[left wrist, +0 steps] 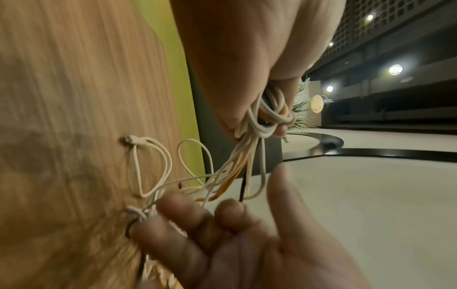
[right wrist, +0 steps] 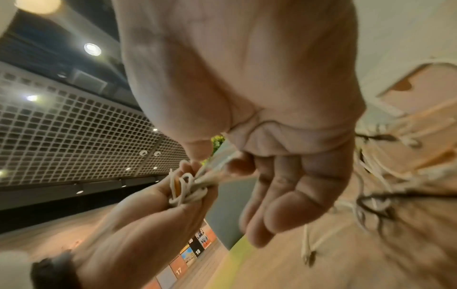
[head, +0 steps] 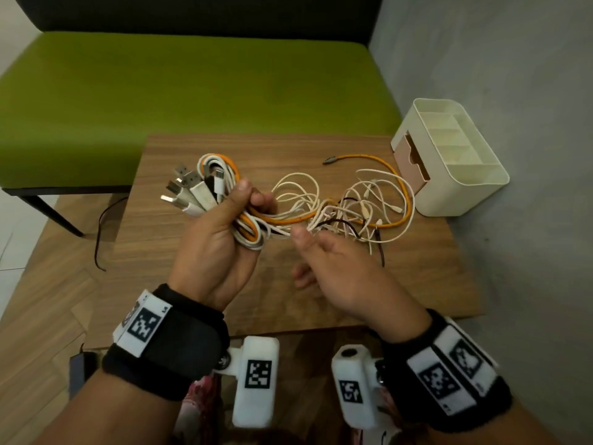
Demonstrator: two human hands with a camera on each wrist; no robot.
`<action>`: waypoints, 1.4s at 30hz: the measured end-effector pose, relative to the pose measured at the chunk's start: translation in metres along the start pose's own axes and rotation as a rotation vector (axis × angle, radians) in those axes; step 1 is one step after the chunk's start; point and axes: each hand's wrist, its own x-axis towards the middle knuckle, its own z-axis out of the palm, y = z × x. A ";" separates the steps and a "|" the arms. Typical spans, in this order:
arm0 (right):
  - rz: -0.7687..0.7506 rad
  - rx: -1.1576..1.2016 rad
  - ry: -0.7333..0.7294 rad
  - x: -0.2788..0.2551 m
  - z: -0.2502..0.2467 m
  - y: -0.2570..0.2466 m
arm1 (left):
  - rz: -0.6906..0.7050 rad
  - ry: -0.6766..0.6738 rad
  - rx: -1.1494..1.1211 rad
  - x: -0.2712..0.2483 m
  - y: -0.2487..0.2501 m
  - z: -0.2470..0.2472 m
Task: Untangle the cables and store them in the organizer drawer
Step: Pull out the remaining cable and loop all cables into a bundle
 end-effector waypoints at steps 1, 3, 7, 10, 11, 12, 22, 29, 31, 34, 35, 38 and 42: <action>-0.004 0.124 0.051 0.005 0.004 0.005 | -0.022 0.000 -0.017 -0.002 -0.001 0.001; -0.062 0.349 0.140 0.014 0.006 0.013 | -0.067 0.013 -0.026 -0.005 -0.005 0.002; -0.125 0.795 0.155 0.021 0.001 0.012 | -0.155 0.041 -0.012 -0.007 -0.013 0.005; -0.153 0.871 0.142 0.020 -0.005 0.008 | -0.202 0.077 0.017 -0.007 -0.016 0.005; -0.162 0.867 0.130 0.019 -0.008 0.008 | -0.210 0.091 0.029 -0.006 -0.016 0.005; -0.168 0.862 0.115 0.017 -0.011 0.007 | -0.216 0.103 0.041 -0.006 -0.016 0.005; -0.305 0.486 0.089 0.016 -0.012 0.016 | -0.326 0.054 0.117 -0.006 -0.020 0.003; -0.326 0.139 -0.049 0.020 -0.017 0.028 | -0.375 -0.059 0.309 -0.013 -0.019 0.002; -0.317 0.054 -0.091 0.021 -0.020 0.031 | -0.365 -0.043 0.381 -0.014 -0.020 0.002; -0.289 0.019 -0.111 0.021 -0.023 0.029 | -0.369 -0.001 0.406 -0.014 -0.024 0.005; -0.293 -0.028 -0.075 0.020 -0.024 0.027 | -0.376 0.015 0.394 -0.013 -0.025 0.006; -0.336 -0.110 0.143 0.014 -0.028 0.020 | -0.383 0.072 0.360 -0.011 -0.026 0.006; -0.440 -0.112 0.263 0.009 -0.026 0.020 | -0.380 0.095 0.353 -0.010 -0.025 0.006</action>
